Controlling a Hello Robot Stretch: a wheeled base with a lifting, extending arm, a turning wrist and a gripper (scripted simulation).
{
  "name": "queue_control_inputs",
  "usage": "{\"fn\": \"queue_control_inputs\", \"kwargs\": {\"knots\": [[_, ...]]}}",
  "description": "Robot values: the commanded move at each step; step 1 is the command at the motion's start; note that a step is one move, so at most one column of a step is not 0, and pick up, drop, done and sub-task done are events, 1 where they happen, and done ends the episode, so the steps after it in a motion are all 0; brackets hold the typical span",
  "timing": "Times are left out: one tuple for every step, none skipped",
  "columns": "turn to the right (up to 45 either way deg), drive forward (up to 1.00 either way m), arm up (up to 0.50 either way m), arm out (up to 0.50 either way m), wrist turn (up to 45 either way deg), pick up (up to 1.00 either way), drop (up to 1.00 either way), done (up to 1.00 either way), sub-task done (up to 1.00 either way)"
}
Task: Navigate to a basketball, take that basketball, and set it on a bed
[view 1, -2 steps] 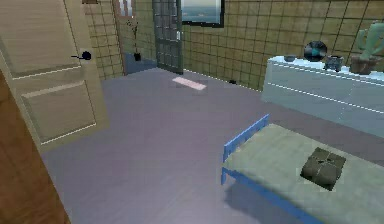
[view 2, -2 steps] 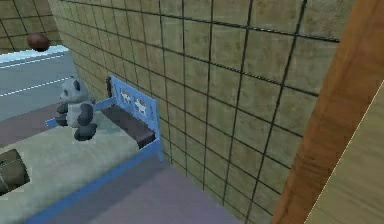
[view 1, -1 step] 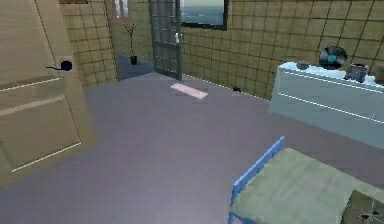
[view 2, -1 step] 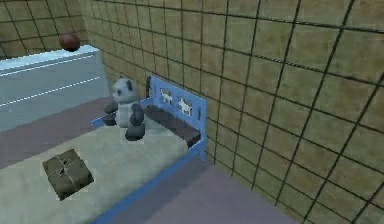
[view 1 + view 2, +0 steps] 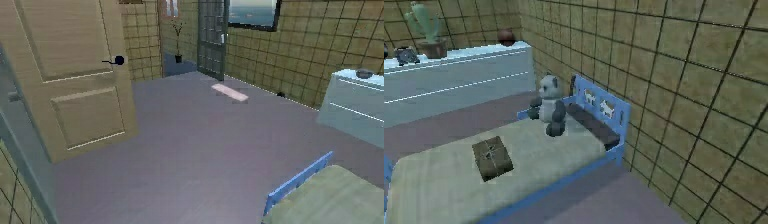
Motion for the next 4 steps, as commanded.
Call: {"fn": "queue_control_inputs", "kwargs": {"knots": [[0.0,0.85,0.00,0.00,0.0,0.00,0.00,0.00,0.00],[-33.0,0.00,0.00,0.00,0.0,0.00,0.00,0.00,0.00],[0.0,0.05,0.00,0.00,0.0,0.00,0.00,0.00,0.00],[0.0,0.30,0.00,0.00,0.0,0.00,0.00,0.00,0.00]]}}
